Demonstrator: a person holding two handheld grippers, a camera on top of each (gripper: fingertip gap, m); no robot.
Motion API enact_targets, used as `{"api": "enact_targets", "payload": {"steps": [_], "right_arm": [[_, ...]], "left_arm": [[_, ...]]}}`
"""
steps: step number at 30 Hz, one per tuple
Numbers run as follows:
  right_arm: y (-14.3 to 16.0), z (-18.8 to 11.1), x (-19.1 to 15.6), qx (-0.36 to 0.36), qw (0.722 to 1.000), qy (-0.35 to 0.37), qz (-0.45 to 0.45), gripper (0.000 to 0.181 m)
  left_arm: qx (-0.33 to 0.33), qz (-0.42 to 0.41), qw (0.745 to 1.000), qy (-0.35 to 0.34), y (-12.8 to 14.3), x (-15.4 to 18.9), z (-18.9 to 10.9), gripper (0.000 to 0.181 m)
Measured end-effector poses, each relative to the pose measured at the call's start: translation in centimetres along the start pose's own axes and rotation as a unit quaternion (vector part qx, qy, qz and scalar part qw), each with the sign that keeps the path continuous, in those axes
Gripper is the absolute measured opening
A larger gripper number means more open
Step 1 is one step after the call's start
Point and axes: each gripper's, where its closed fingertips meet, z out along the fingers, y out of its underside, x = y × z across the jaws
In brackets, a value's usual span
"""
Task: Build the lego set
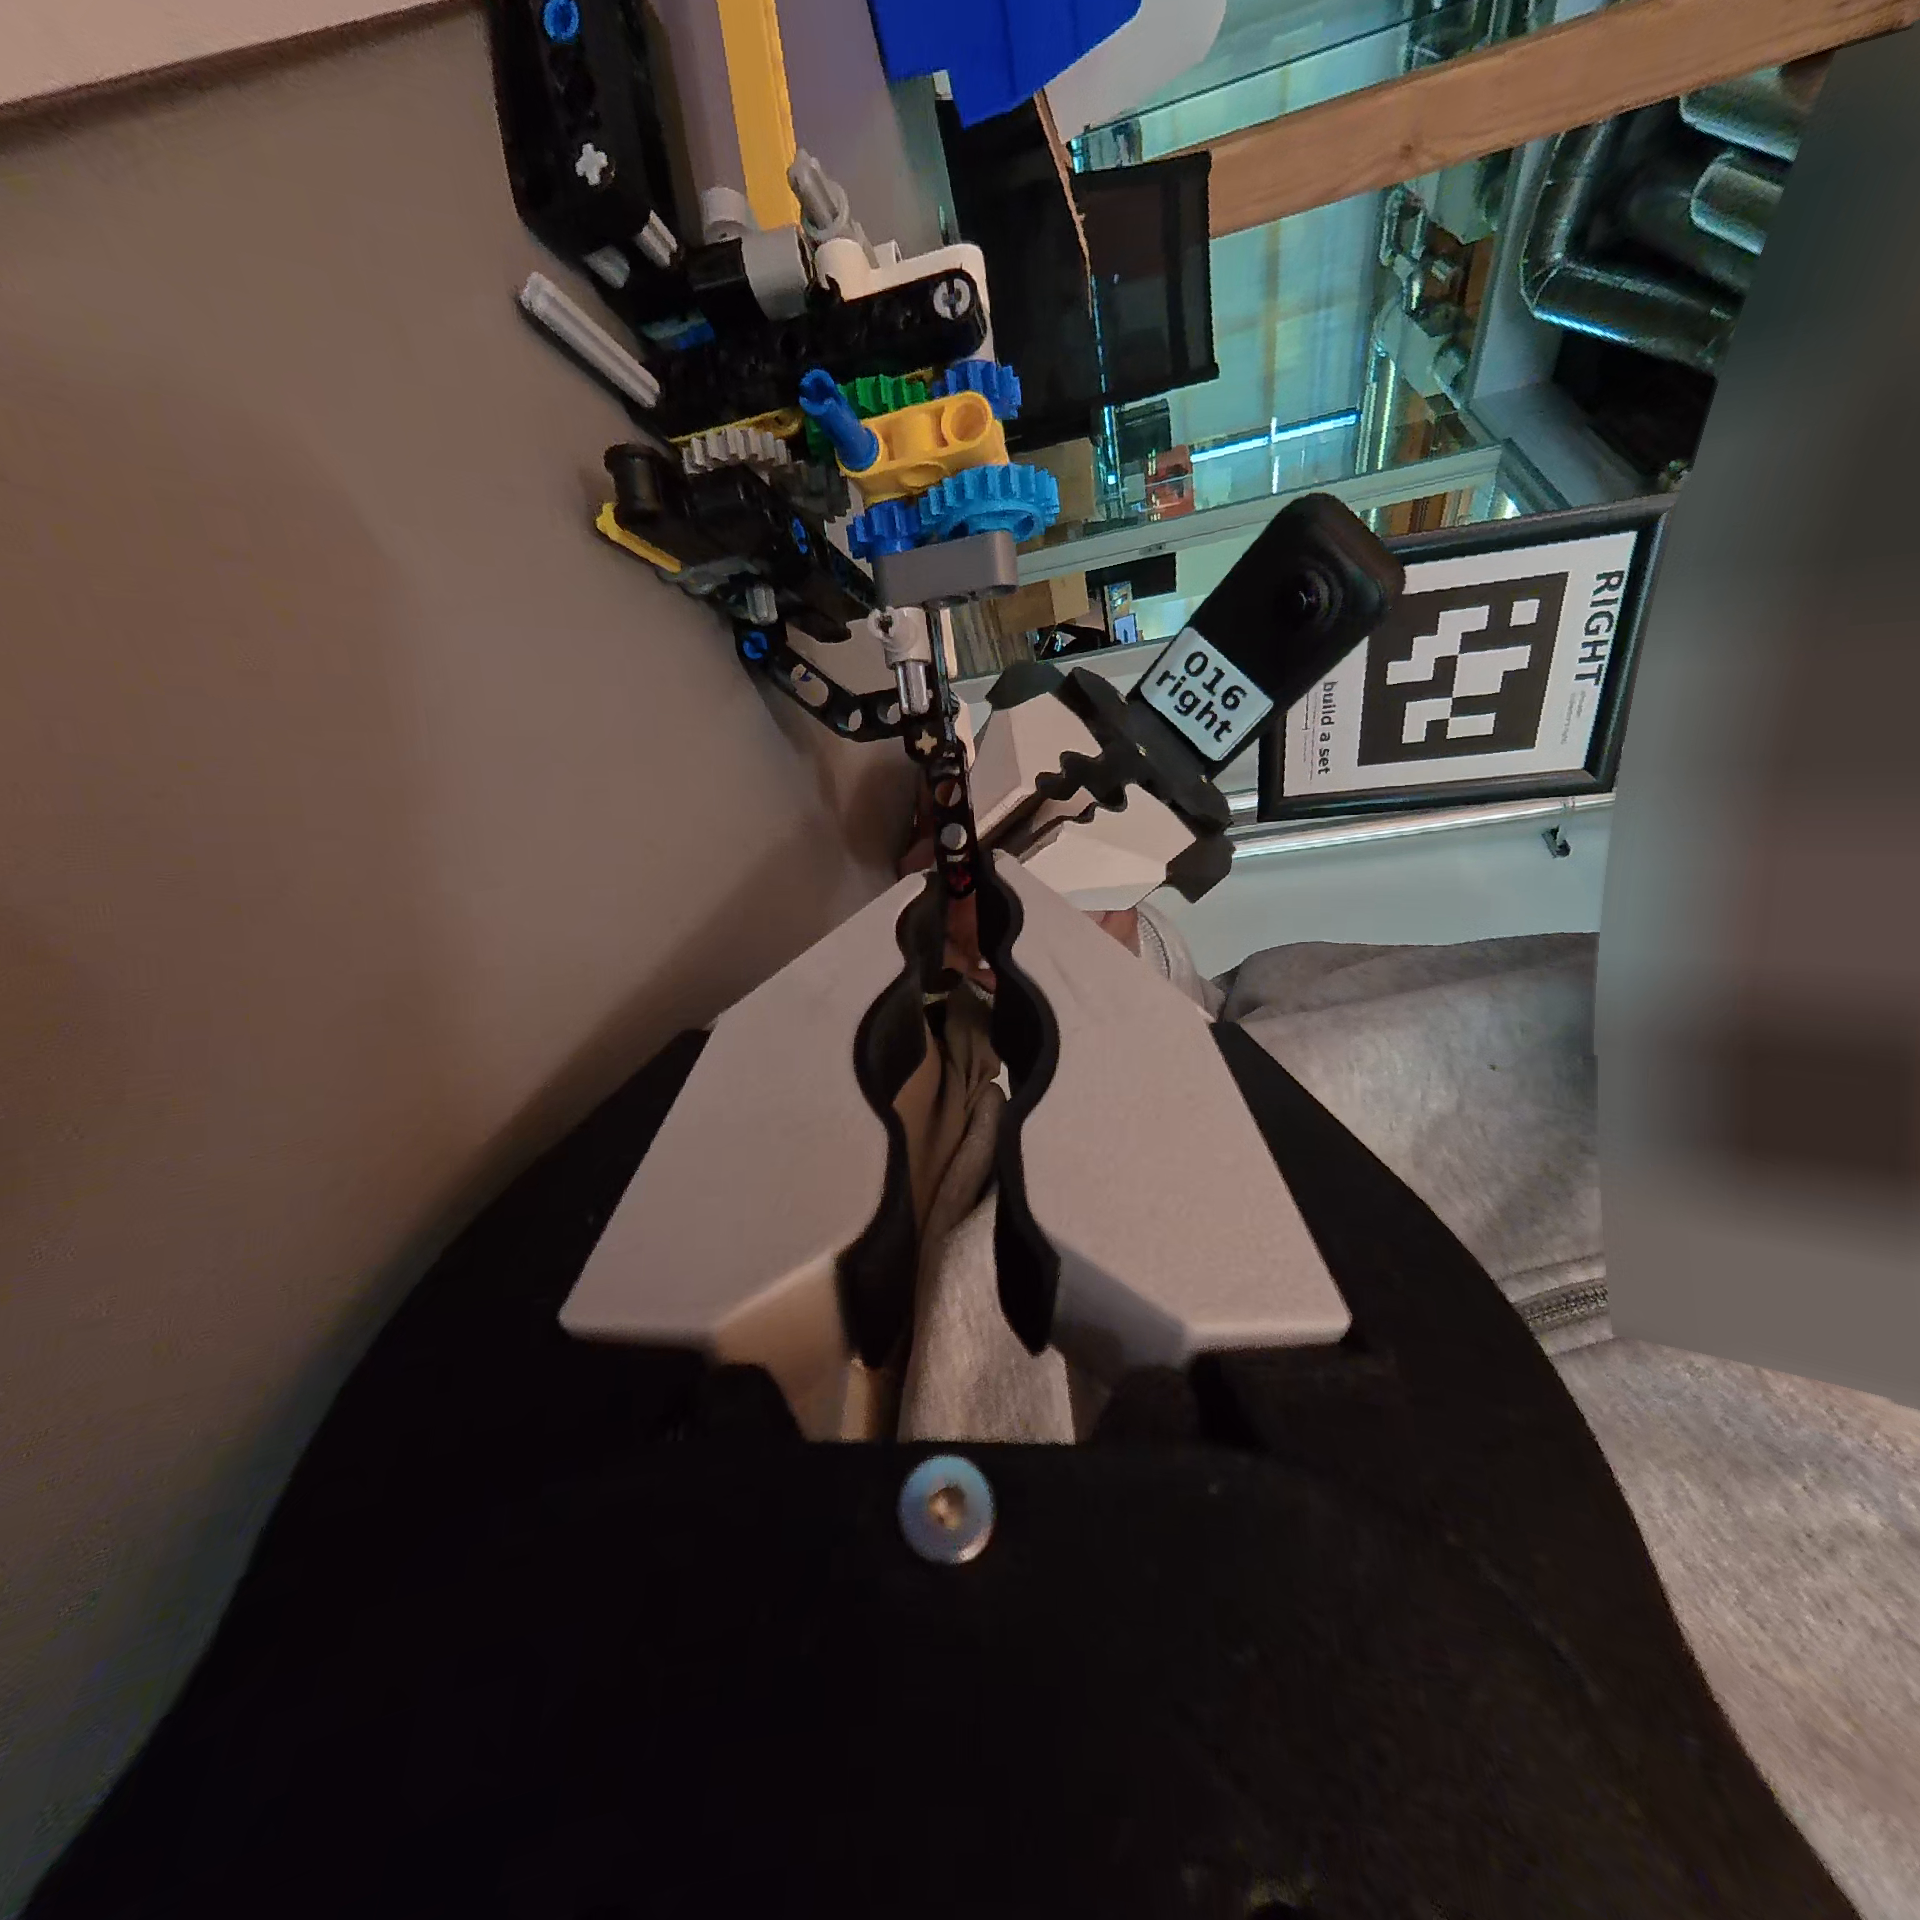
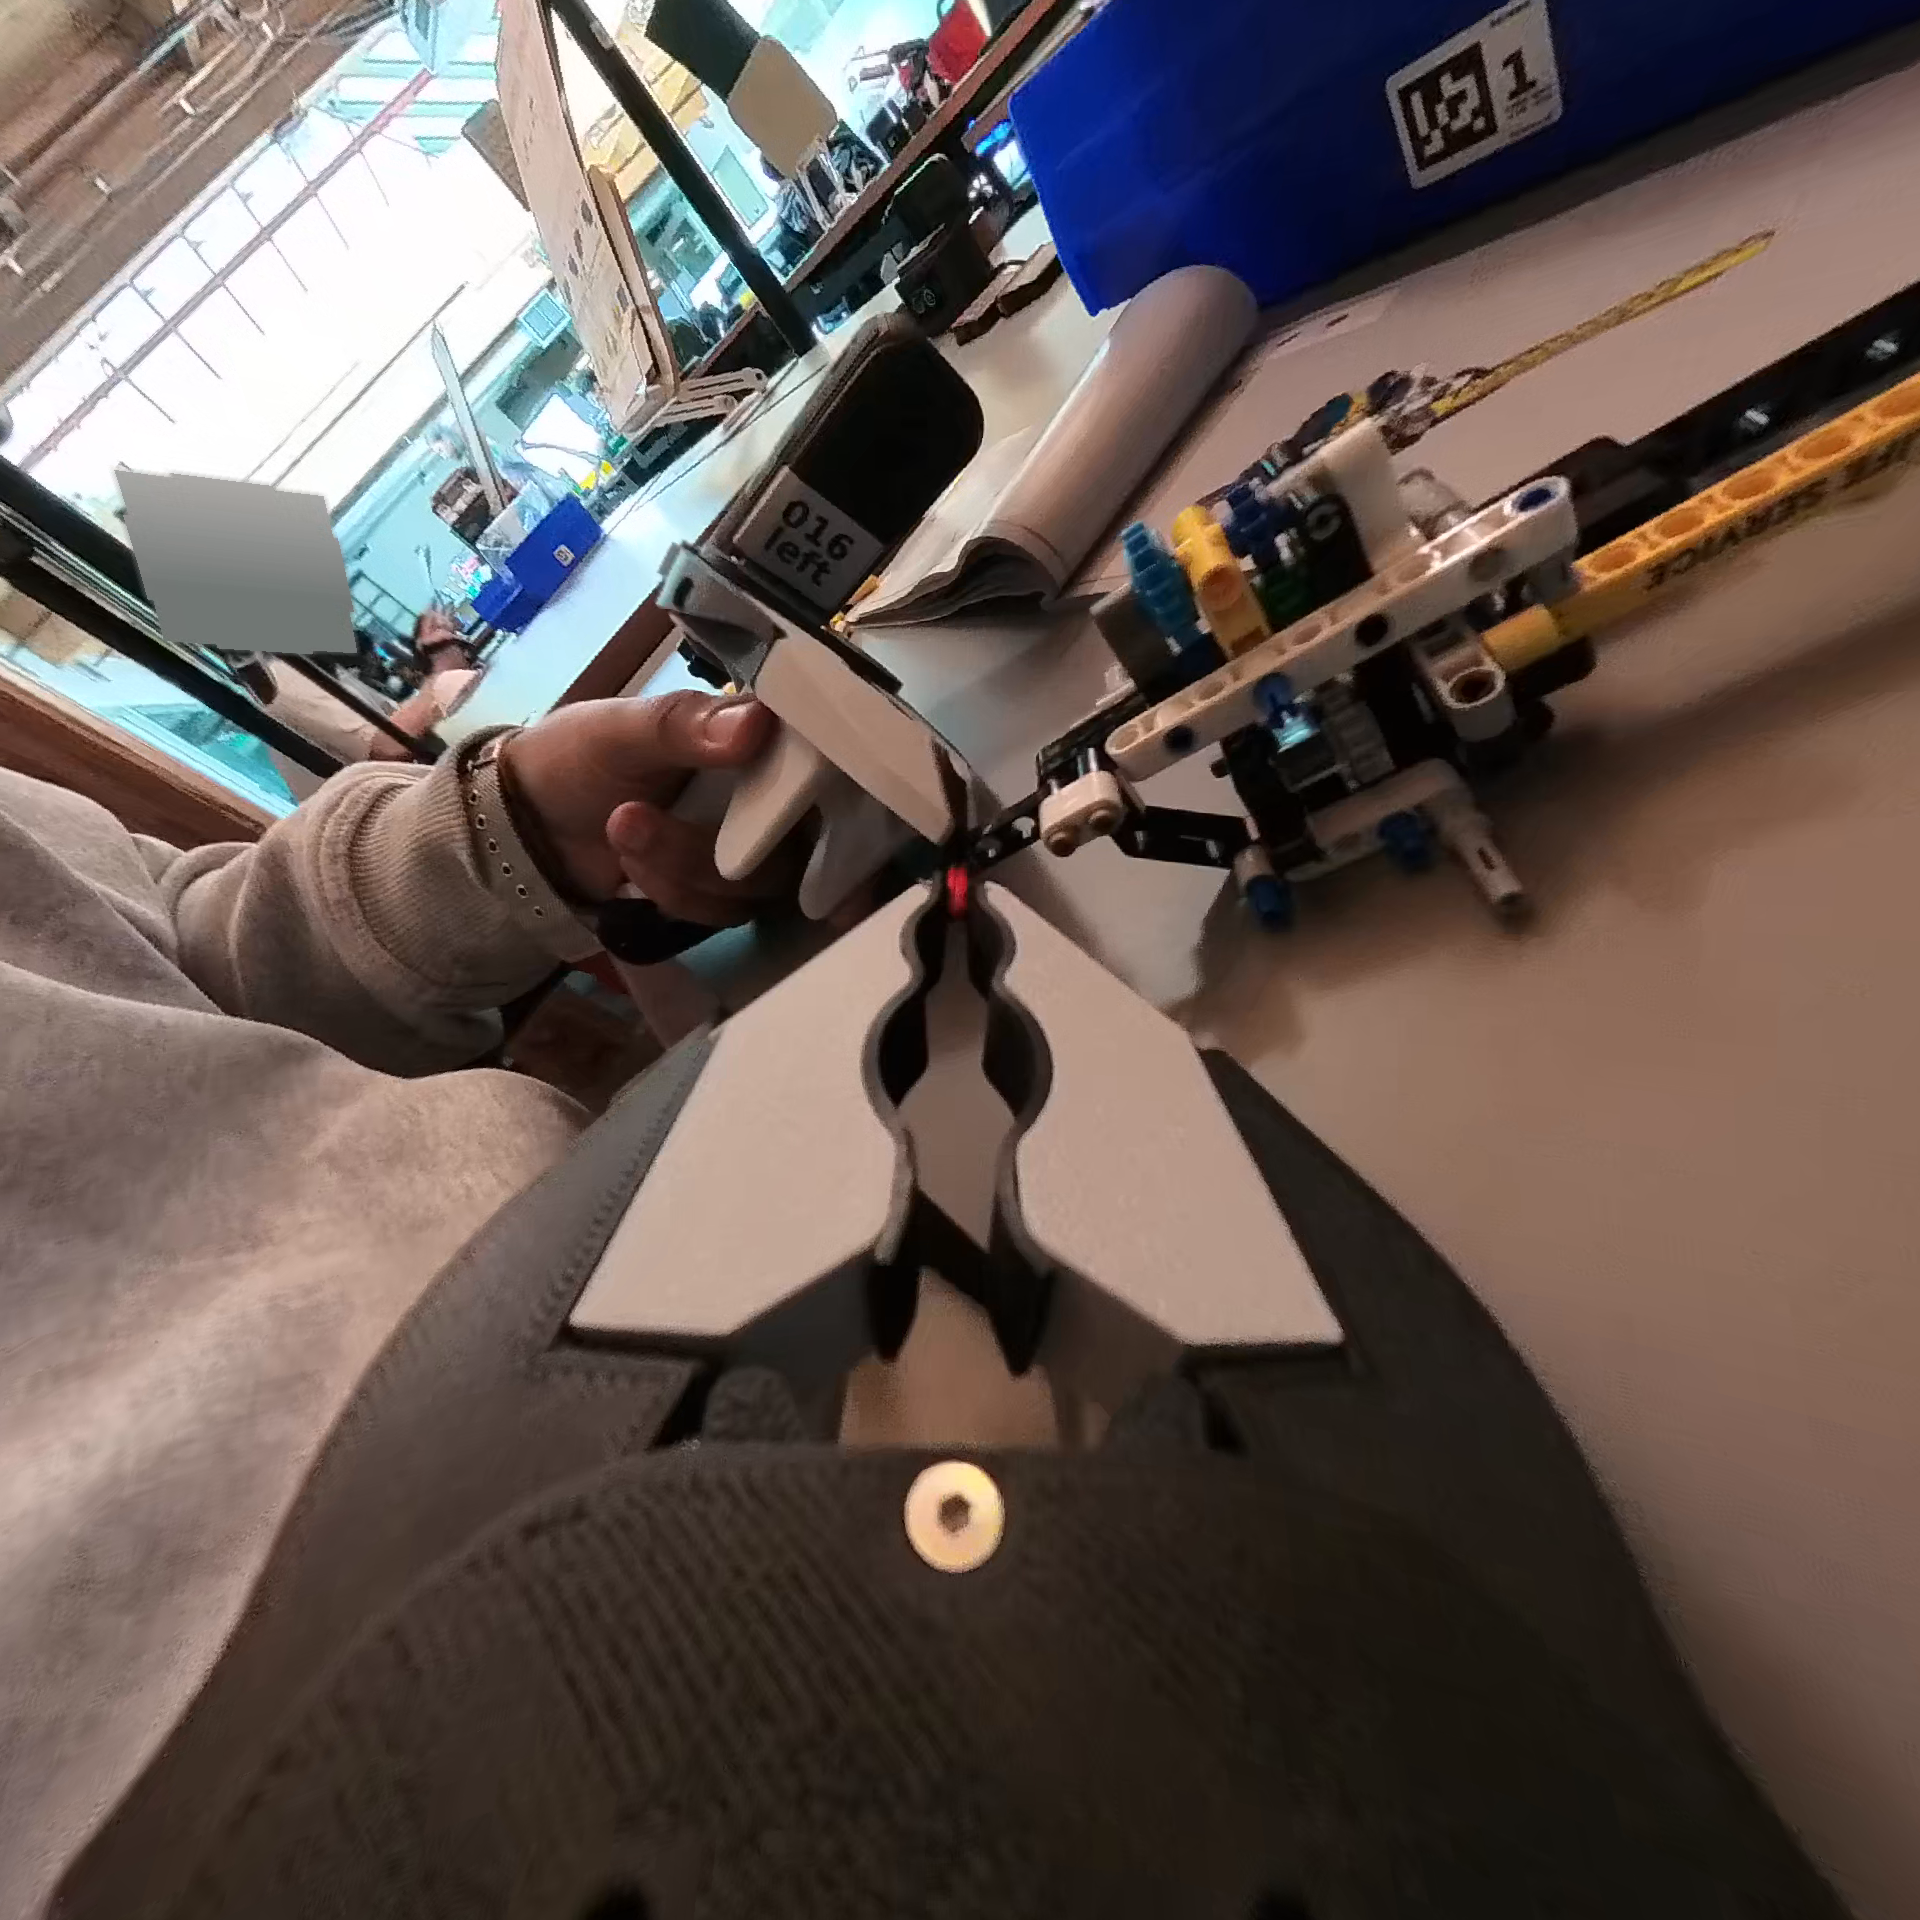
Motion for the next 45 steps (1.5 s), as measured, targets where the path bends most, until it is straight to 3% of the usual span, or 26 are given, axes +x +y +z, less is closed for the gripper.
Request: {"api": "enact_targets", "payload": {"steps": [9,26,45], "right_arm": [[0.0,-0.2,0.1,0.017,0.995,-0.027,0.09,0.001],[0.5,-0.6,-0.6,0.032,0.981,-0.069,0.177,0.001],[1.2,-0.9,-1.2,0.015,0.98,-0.094,0.176,0.0]], "left_arm": [[-0.008,0.001,1.0,0.003,0.2,0.1,0.1,0.006],[-0.003,-0.008,1.0,0.008,1.1,0.4,0.3,0.006],[-0.023,-0.033,0.999,0.022,2.3,0.6,0.4,0.007]]}}
